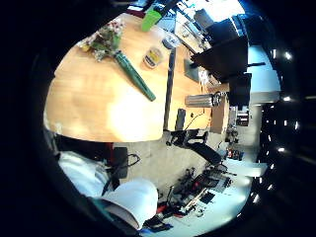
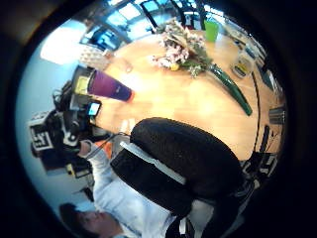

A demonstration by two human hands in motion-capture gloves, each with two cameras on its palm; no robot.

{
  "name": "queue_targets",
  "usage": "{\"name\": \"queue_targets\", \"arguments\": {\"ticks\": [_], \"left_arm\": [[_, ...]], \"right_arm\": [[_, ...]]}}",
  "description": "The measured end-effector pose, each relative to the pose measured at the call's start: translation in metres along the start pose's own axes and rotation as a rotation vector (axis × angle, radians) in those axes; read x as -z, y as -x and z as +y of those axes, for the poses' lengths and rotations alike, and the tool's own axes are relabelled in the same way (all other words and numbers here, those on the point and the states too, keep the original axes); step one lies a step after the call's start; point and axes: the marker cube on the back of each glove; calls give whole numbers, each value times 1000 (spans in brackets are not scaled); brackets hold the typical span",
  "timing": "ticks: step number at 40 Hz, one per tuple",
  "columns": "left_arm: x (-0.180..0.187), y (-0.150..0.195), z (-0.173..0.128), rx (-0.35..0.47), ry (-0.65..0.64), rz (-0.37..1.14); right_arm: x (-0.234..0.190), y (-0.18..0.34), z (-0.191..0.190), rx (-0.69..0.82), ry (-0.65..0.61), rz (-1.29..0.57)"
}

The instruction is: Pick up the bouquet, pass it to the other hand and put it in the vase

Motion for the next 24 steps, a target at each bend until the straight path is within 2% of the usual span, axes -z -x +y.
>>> {"name": "queue_targets", "arguments": {"ticks": [8,14,19,24], "left_arm": [[1,-1,13,21,35,43],[-3,-1,12,18,17,54],[-10,-4,4,-19,33,37],[-13,-16,-4,-79,58,19]], "right_arm": [[3,7,4,37,-9,10],[5,11,10,56,10,3],[7,14,19,78,23,-31],[11,2,26,43,109,-35]]}}
